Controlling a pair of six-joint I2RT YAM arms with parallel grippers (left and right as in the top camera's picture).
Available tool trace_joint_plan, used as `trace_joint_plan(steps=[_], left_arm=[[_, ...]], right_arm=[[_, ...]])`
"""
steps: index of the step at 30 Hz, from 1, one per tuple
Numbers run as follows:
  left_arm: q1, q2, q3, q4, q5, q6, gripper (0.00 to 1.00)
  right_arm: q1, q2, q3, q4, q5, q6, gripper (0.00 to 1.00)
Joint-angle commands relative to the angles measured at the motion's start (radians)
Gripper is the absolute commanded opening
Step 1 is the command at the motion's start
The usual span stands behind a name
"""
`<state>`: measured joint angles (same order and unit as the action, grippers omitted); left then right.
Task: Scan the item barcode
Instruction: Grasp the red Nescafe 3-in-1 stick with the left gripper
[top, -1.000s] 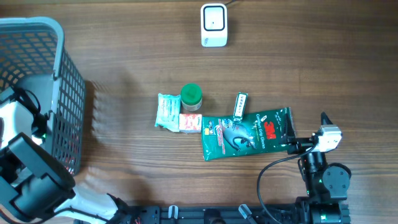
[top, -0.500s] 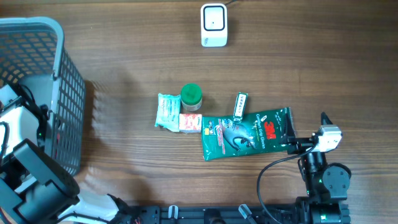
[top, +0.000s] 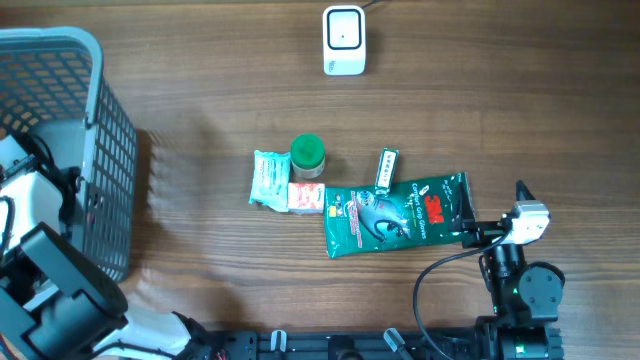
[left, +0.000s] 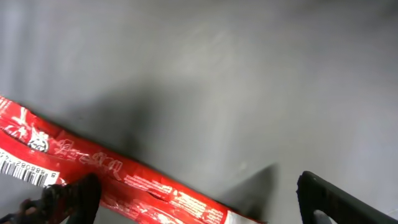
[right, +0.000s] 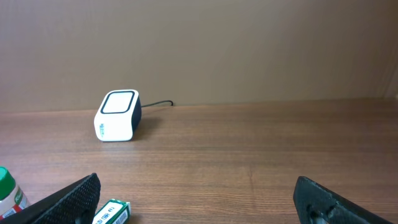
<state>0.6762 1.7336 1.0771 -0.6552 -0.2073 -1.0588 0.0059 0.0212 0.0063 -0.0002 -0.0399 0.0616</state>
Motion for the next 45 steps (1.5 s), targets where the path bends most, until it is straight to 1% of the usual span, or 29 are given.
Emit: trace_joint_plan(steps=[1,4,9,13,16,18,20,22,25,28,30,31,32,35,38,39,42,45], left_arm=[[0.005,-0.015,0.019,-0.063,0.094,-0.076,0.96],[0.005,-0.022,0.091,-0.148,0.09,-0.076,0.99],[0.005,-0.022,0.151,-0.223,0.09,-0.085,0.99],[0.002,-0.016,0.151,-0.297,0.087,-0.146,0.99],[-0.009,-0.009,0.14,-0.331,0.09,-0.182,0.97],[-0.014,0.002,0.12,-0.329,0.09,-0.185,0.94],[-0.013,0.023,0.076,-0.297,0.065,-0.196,0.85],[-0.013,0.031,0.034,-0.26,0.038,-0.212,0.83],[-0.013,0.038,-0.047,-0.166,0.038,-0.21,0.8],[-0.013,0.04,-0.171,-0.034,0.04,-0.21,0.69],[-0.013,0.04,-0.232,0.022,0.038,-0.211,0.52],[-0.013,0.04,-0.259,0.048,0.038,-0.21,0.3],[-0.013,0.04,-0.283,0.072,0.036,-0.21,0.04],[-0.012,0.034,-0.278,0.075,0.026,-0.201,0.04],[-0.012,-0.005,-0.212,0.03,0.031,-0.172,0.04],[-0.012,-0.029,-0.167,-0.009,0.031,-0.167,0.04],[-0.012,-0.103,-0.005,-0.112,0.031,-0.097,0.04],[-0.012,-0.177,0.186,-0.236,0.031,-0.052,0.04]], right_arm=[[0.004,-0.004,-0.001,0.003,0.014,-0.009,1.0],[0.004,-0.004,-0.001,0.003,0.013,-0.009,1.0],[0.004,-0.004,-0.001,0.003,0.014,-0.009,1.0],[0.004,-0.004,-0.001,0.003,0.014,-0.009,1.0],[0.004,-0.004,-0.001,0.003,0.014,-0.009,1.0],[0.004,-0.004,-0.001,0.003,0.014,-0.009,1.0],[0.004,-0.004,-0.001,0.003,0.014,-0.009,1.0],[0.004,-0.004,-0.001,0.003,0.014,-0.009,1.0],[0.004,-0.004,-0.001,0.003,0.014,-0.009,1.0],[0.004,-0.004,-0.001,0.003,0.013,-0.009,1.0],[0.004,-0.004,-0.001,0.003,0.013,-0.009,0.99],[0.004,-0.004,-0.001,0.003,0.014,-0.009,1.0],[0.004,-0.004,-0.001,0.003,0.014,-0.009,1.0],[0.004,-0.004,-0.001,0.003,0.014,-0.009,1.0],[0.004,-0.004,-0.001,0.003,0.014,-0.009,1.0],[0.004,-0.004,-0.001,0.003,0.013,-0.009,1.0],[0.004,-0.004,-0.001,0.003,0.014,-0.009,1.0],[0.004,-0.004,-0.001,0.003,0.014,-0.009,1.0]])
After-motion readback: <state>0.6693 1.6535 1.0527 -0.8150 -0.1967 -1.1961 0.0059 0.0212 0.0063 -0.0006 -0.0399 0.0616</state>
